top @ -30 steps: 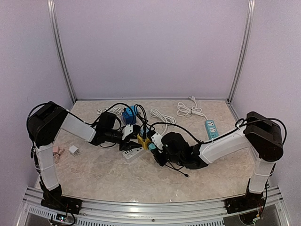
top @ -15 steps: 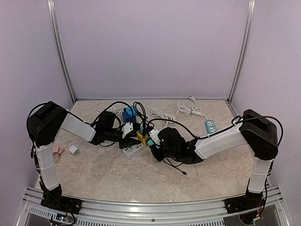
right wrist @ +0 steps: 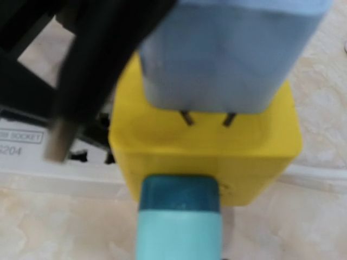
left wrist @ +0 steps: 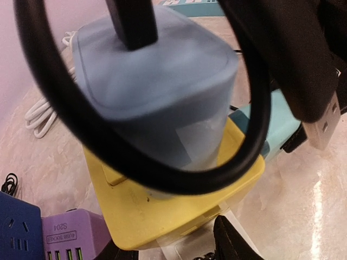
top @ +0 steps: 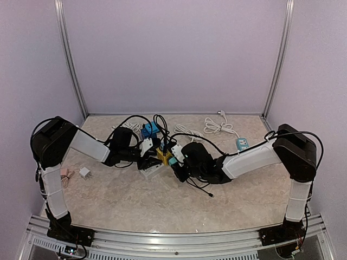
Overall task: Insert the plug
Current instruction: Insert the plug into the socket, then pick up the socket from the center of the board.
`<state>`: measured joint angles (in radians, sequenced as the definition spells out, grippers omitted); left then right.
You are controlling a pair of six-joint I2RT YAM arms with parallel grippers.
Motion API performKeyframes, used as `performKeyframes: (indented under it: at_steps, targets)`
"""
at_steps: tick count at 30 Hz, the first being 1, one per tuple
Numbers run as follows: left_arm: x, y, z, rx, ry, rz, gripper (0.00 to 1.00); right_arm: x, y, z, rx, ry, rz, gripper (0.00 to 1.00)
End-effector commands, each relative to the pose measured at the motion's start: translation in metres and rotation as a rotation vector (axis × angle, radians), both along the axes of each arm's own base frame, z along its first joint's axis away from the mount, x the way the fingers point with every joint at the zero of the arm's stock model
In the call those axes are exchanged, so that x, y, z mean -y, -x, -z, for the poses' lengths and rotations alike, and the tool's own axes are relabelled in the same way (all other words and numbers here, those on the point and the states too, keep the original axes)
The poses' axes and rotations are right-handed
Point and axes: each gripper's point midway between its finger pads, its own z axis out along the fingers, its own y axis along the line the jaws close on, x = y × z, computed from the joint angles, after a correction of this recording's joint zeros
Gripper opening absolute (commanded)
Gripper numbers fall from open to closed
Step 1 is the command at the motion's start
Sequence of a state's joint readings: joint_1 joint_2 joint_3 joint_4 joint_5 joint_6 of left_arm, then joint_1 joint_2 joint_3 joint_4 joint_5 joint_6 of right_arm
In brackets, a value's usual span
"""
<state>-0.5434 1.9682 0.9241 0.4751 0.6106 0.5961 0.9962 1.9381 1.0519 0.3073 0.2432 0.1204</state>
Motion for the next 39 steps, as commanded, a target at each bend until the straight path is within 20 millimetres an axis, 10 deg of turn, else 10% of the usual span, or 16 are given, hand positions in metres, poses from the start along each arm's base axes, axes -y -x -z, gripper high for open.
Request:
performKeyframes:
  at_steps: [1,11,25,39]
  targets:
    - [0.041,0.096,-0.030,-0.194,0.189,0.389,0.49,-0.019,-0.014,-0.064,0.111,-0.203,-0.029,0.26]
    - [0.011,0.070,-0.029,-0.185,0.093,0.288,0.74,0.020,0.009,-0.042,0.032,-0.086,-0.011,0.46]
    - [-0.014,0.070,-0.037,-0.136,-0.062,0.163,0.85,0.058,0.049,-0.048,-0.116,-0.025,-0.035,0.55]
    - [-0.158,0.127,-0.045,0.149,-0.839,0.365,0.91,0.097,0.060,-0.087,-0.194,0.010,0.096,0.61]
